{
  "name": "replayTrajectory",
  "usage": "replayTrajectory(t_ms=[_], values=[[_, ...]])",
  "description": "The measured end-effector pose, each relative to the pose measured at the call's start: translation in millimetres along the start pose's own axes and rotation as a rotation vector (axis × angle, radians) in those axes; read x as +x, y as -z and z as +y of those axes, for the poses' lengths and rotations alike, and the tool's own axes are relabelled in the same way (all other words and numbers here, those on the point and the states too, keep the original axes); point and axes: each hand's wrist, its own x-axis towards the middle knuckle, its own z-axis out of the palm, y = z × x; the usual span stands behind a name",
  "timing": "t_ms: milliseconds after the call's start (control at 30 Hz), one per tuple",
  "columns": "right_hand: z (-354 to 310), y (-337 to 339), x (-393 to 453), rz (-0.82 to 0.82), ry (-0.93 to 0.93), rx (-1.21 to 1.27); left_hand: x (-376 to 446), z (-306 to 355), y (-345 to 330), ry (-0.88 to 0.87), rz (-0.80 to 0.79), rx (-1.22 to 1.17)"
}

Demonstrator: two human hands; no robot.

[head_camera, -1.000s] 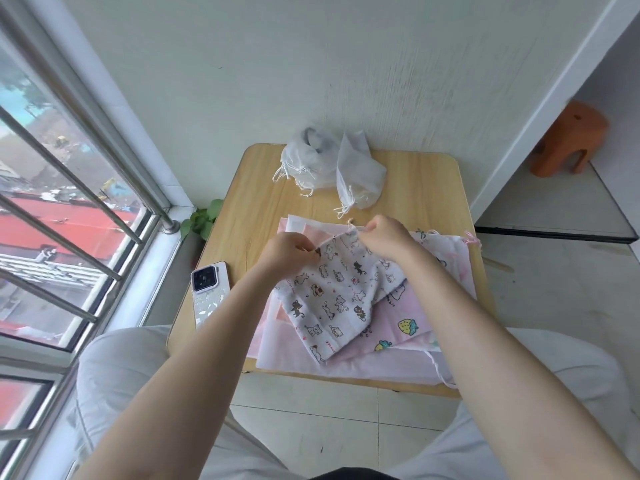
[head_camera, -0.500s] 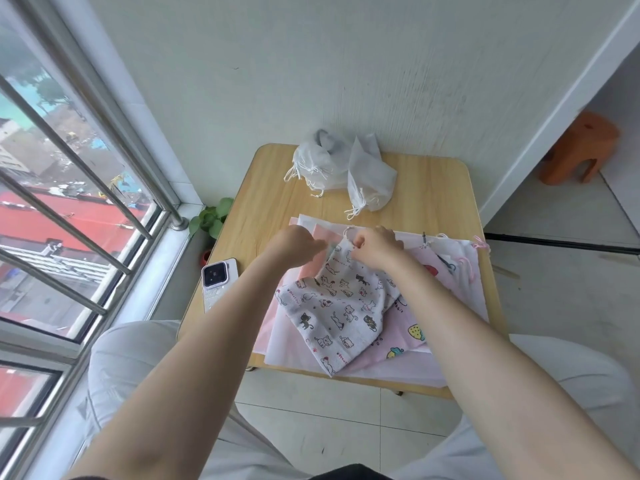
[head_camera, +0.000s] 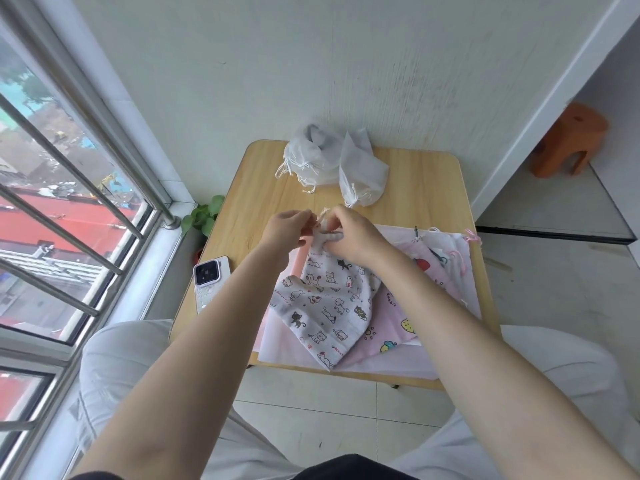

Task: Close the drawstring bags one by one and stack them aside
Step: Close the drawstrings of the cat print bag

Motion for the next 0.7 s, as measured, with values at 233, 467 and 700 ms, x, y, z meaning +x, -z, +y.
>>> replayTrajectory(t_ms=[233,467,700], values=[[2.7,-0.2,1.1,0.033,0.019,-0.005,-1.4,-5.7,0.6,-0.030,-0.179,0.021],[1.6,-2.4,-4.0,0.086,0.011,0.106,0.9,-10.7,-1.9,0.060,-0.159,0.051],[10.1,6.4,-6.5,0.153,-0.134,-0.137,2.4,-6.6,-4.6,0.139,0.066,-0.428]])
